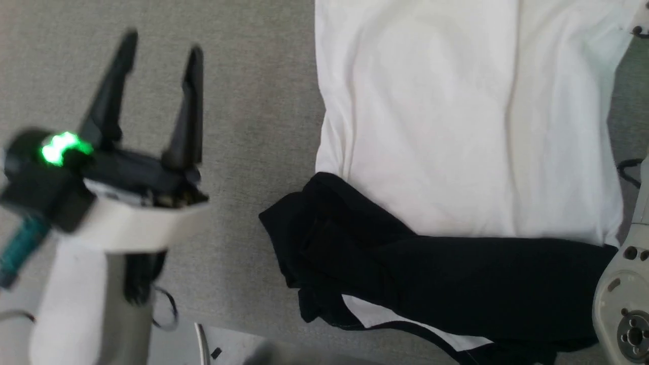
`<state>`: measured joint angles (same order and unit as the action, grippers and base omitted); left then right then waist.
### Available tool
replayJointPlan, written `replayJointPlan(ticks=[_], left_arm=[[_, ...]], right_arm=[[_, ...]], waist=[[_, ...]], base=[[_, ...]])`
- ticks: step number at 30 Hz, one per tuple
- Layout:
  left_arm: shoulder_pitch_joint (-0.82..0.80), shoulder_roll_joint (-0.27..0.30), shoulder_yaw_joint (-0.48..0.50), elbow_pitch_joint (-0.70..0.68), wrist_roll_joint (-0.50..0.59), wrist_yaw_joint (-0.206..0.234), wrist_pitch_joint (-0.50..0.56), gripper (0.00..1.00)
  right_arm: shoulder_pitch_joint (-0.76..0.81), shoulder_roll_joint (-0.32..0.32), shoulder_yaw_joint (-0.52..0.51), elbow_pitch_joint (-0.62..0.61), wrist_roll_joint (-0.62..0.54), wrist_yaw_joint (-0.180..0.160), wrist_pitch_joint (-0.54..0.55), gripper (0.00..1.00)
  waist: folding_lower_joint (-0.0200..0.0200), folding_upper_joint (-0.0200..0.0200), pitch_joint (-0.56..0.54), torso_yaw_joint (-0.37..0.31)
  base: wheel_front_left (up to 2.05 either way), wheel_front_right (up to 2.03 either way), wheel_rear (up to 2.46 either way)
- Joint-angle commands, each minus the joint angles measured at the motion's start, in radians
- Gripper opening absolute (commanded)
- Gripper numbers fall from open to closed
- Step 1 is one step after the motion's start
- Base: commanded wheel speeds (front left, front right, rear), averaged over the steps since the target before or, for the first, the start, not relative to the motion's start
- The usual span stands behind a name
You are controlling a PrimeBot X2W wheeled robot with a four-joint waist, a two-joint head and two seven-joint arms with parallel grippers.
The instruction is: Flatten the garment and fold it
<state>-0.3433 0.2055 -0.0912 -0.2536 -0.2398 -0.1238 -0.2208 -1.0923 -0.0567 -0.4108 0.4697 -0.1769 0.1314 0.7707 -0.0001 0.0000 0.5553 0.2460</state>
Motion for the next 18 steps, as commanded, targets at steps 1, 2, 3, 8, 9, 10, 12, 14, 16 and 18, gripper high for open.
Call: replayJointPlan(ticks=[1, 2, 3, 8, 9, 10, 12, 14, 16, 18], left_arm=[[-0.104, 0.032, -0.002, -0.004, -0.021, -0.007, 0.047, 1.0], [-0.15, 0.047, -0.014, 0.002, -0.04, -0.007, 0.077, 1.0], [-0.201, 0.061, -0.03, 0.013, -0.073, -0.007, 0.114, 1.0], [-0.424, 0.159, -0.133, 0.123, -0.184, -0.007, 0.305, 1.0], [-0.478, 0.184, -0.162, 0.165, -0.207, -0.007, 0.356, 1.0], [-0.528, 0.203, -0.193, 0.207, -0.237, -0.007, 0.404, 1.0], [-0.612, 0.209, -0.22, 0.298, -0.313, -0.007, 0.484, 1.0], [-0.684, 0.236, -0.263, 0.375, -0.326, -0.007, 0.54, 1.0], [-0.735, 0.229, -0.266, 0.457, -0.358, -0.007, 0.578, 1.0], [-0.777, 0.229, -0.287, 0.519, -0.372, -0.007, 0.62, 1.0]], right_arm=[[0.021, 0.0, 0.014, 0.002, 0.023, -0.001, -0.013, 0.0], [0.025, 0.001, 0.02, 0.001, 0.03, -0.001, -0.017, 0.0], [0.027, 0.001, 0.026, 0.001, 0.037, -0.001, -0.019, 0.0], [0.025, 0.002, 0.05, -0.004, 0.057, -0.001, -0.033, 0.0], [0.02, 0.002, 0.057, -0.004, 0.064, -0.001, -0.039, 0.0], [0.013, 0.003, 0.065, -0.004, 0.071, -0.001, -0.044, 0.0], [-0.003, 0.004, 0.083, 0.0, 0.085, -0.001, -0.055, 0.0], [-0.018, 0.005, 0.102, 0.01, 0.097, -0.001, -0.069, 0.0], [-0.033, 0.006, 0.128, 0.028, 0.119, -0.001, -0.08, 0.0], [-0.048, 0.006, 0.156, 0.047, 0.143, -0.001, -0.091, 0.0]], waist=[[0.0001, 0.0, -0.027, -0.039], [0.0001, 0.0, -0.028, -0.044], [0.0001, 0.0, -0.027, -0.049], [0.0001, 0.0, -0.005, -0.068], [0.0001, 0.0, 0.003, -0.075], [0.0001, 0.0, 0.014, -0.082], [0.0001, 0.0, 0.034, -0.096], [0.0001, 0.0, 0.048, -0.112], [0.0001, 0.0, 0.06, -0.126], [0.0001, 0.0, 0.071, -0.14]], base=[[0.0, 0.0, 0.0], [0.0, 0.0, 0.0], [0.0, 0.0, 0.0], [0.0, 0.0, 0.0], [0.0, 0.0, 0.0], [0.0, 0.0, 0.0], [0.0, 0.0, 0.0], [0.0, 0.0, 0.0], [0.0, 0.0, 0.0], [0.0, 0.0, 0.0]])
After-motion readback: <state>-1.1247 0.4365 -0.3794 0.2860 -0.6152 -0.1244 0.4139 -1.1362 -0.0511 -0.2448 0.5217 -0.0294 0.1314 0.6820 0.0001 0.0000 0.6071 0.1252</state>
